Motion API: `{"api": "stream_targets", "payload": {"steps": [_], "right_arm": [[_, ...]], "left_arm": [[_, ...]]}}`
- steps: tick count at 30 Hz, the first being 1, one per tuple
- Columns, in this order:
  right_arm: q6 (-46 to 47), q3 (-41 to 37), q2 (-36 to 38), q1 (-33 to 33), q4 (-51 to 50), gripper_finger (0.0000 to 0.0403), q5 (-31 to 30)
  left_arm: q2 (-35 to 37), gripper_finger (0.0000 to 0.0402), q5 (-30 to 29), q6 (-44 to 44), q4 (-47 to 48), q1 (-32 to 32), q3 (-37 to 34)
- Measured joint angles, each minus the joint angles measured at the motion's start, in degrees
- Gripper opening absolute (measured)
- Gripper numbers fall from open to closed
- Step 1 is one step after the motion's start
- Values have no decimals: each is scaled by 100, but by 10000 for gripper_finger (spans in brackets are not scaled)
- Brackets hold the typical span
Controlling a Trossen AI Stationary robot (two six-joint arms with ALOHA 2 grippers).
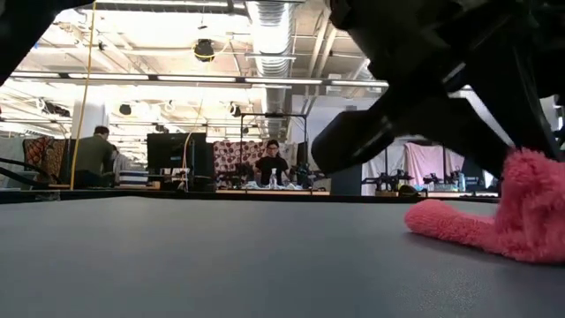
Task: Roll towel
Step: Roll the pink towel
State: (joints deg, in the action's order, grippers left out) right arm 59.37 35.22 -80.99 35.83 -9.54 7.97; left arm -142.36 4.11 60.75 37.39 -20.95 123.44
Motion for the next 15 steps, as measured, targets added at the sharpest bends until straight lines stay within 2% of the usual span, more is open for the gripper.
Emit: {"api": "stream_targets", "payload": {"steps": [7, 15], "right_arm": [[-72, -9, 0, -79, -193, 27, 5], [-325, -13, 0, 3, -109, 53, -624]], "left_arm": [[-20, 0, 133, 9, 49, 164, 7], [-20, 0, 278, 148, 555, 335, 13]]}}
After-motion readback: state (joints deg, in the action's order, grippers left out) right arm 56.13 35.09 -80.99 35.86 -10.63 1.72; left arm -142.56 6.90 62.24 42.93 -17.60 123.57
